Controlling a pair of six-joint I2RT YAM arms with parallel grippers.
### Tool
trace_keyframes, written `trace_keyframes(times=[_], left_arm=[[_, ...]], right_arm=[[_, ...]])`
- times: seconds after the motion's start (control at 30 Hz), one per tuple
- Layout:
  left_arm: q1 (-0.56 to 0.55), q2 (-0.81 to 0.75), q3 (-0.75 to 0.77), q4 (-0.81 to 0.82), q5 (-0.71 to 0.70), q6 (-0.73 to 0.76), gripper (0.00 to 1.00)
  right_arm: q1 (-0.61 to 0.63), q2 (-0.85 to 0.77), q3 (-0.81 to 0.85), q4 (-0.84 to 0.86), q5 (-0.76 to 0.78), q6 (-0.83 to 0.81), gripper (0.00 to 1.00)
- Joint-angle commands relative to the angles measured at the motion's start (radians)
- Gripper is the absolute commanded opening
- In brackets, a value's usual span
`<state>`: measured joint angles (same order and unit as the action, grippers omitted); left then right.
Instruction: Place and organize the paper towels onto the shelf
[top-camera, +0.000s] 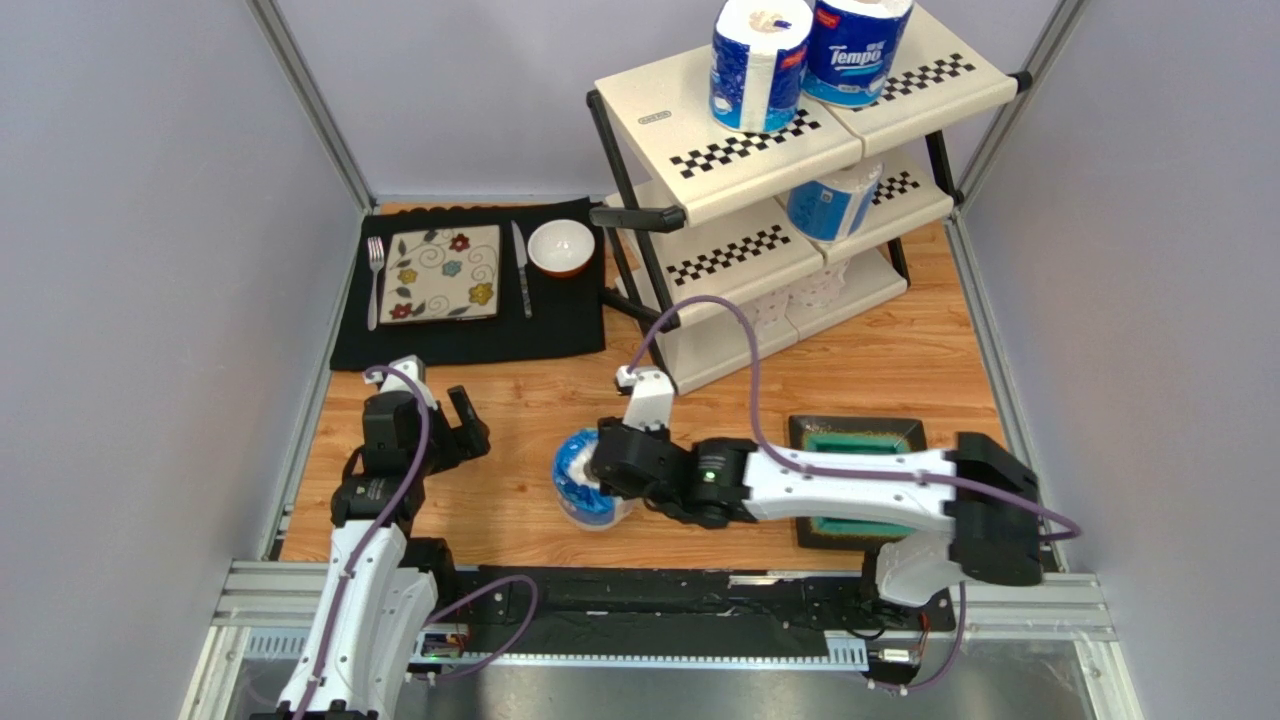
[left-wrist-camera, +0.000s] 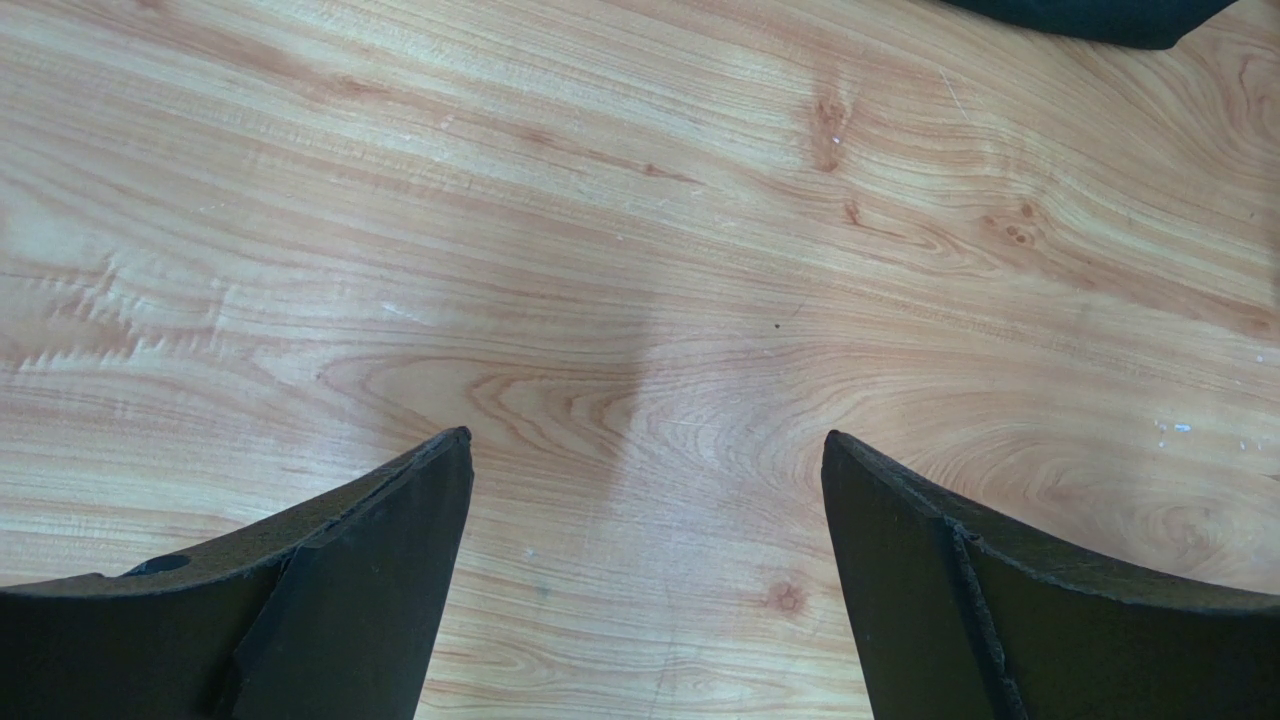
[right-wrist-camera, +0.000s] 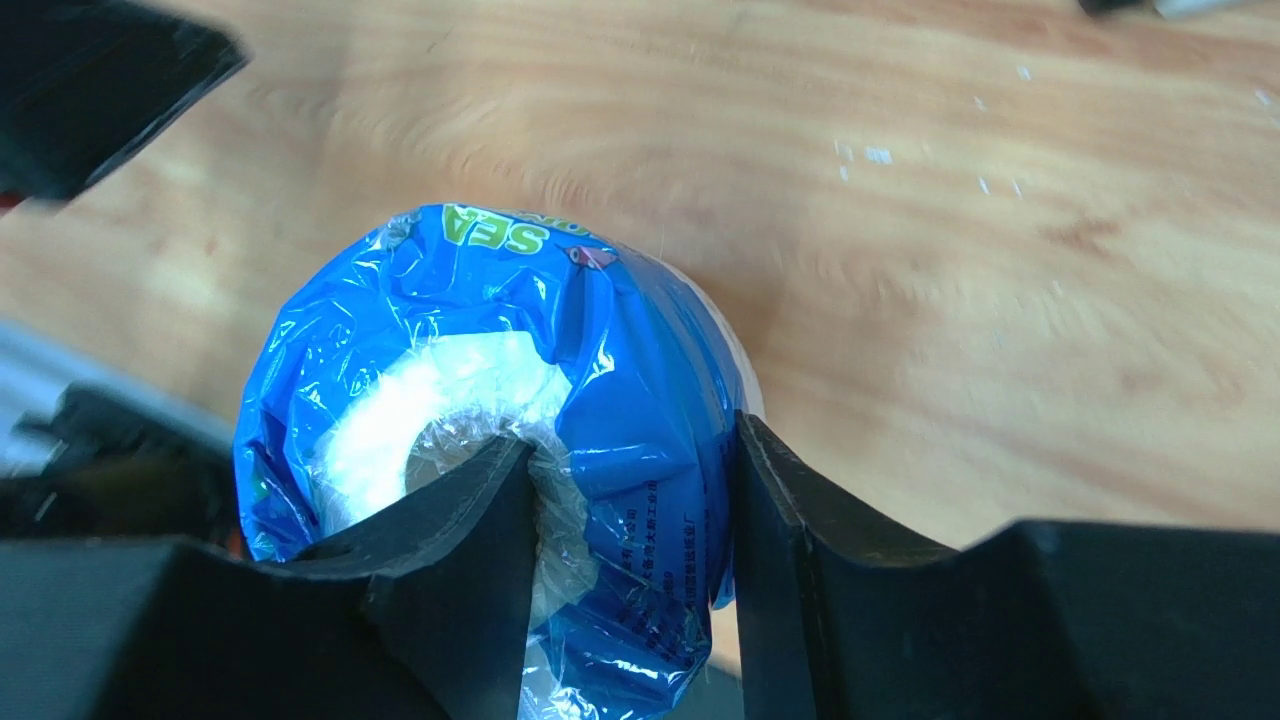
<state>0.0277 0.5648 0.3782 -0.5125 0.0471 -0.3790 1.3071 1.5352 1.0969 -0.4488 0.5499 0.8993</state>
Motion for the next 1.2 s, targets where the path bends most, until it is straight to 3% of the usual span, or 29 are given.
trace_keyframes(times=[0.0,0.1,0.23,0.37,0.47,0.6,0.67,1.17], left_arm=[[-0.002,-0.005,-0.002,0.023,0.005,0.014,0.95],[-0.002,-0.003,-0.002,0.023,0.008,0.014,0.95],[0.000,-0.005,-0.002,0.025,0.010,0.014,0.95],[-0.002,-0.006,-0.002,0.025,0.007,0.012,0.95],[0.000,-0.006,-0.002,0.025,0.005,0.012,0.95],[-0.002,-0.003,-0.002,0.025,0.007,0.012,0.95],[0.000,-0.002,-0.002,0.025,0.007,0.012,0.95],[0.000,-0.002,-0.002,0.025,0.007,0.012,0.95]], right_arm=[[0.027,-0.292,-0.077,-0.119,0.148,0.121,0.30],[0.026,-0.458,-0.089,-0.221,0.290,0.139,0.31],[0.001,-0.619,-0.022,-0.301,0.442,0.024,0.34],[-0.124,-0.690,0.064,-0.310,0.495,-0.118,0.34],[-0.282,-0.685,0.115,-0.307,0.437,-0.171,0.32],[-0.489,-0.664,0.135,-0.263,0.199,-0.224,0.31],[-0.558,-0.652,0.135,-0.220,0.156,-0.238,0.31],[-0.769,-0.498,0.256,-0.091,-0.085,-0.267,0.27]])
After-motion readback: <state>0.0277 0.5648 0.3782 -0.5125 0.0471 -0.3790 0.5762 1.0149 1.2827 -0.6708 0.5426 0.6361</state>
